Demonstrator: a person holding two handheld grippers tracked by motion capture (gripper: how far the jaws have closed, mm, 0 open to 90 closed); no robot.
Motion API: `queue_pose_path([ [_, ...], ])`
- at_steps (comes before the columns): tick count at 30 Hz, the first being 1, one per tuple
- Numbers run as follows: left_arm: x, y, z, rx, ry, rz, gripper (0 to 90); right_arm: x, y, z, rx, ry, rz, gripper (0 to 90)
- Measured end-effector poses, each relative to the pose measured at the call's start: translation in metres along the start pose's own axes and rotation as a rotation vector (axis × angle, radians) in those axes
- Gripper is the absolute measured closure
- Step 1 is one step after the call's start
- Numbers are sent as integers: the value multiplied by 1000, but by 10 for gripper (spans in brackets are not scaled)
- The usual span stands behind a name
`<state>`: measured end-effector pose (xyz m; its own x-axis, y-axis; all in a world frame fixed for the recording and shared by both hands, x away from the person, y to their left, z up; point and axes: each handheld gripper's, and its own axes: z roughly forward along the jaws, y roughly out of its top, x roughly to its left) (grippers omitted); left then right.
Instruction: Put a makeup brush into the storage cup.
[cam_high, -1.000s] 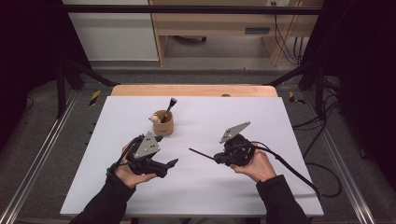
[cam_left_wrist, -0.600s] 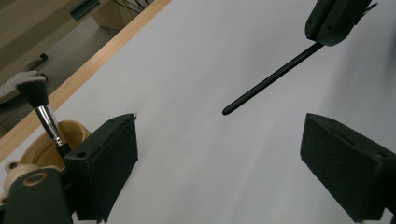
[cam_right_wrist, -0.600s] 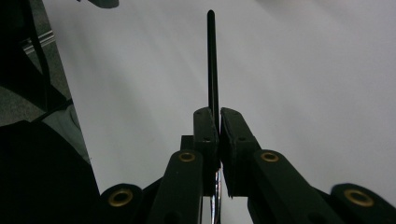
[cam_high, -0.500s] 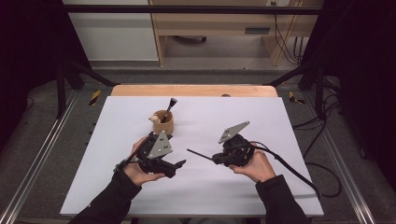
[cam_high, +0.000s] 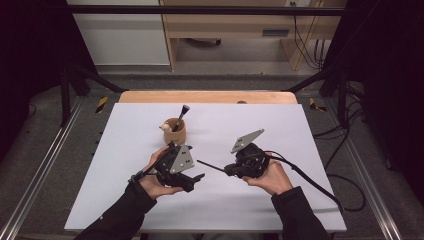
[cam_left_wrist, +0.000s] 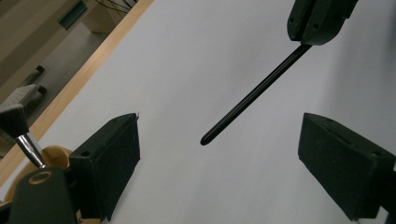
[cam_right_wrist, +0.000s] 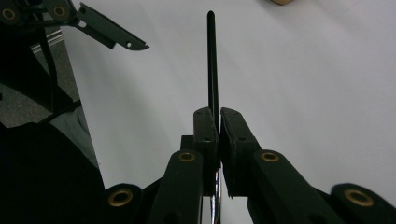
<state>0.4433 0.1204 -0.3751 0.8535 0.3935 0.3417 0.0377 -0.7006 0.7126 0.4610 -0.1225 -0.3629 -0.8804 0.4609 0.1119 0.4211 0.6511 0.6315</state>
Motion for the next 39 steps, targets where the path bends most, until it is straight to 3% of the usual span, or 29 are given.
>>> queue_pose_path([
  [29, -11, 5, 21, 37, -26, 150, 254, 2, -1, 6, 16, 21, -9, 860],
  [39, -16, 5, 25, 71, -31, 246, 358, 3, -1, 10, 22, 29, -8, 860],
])
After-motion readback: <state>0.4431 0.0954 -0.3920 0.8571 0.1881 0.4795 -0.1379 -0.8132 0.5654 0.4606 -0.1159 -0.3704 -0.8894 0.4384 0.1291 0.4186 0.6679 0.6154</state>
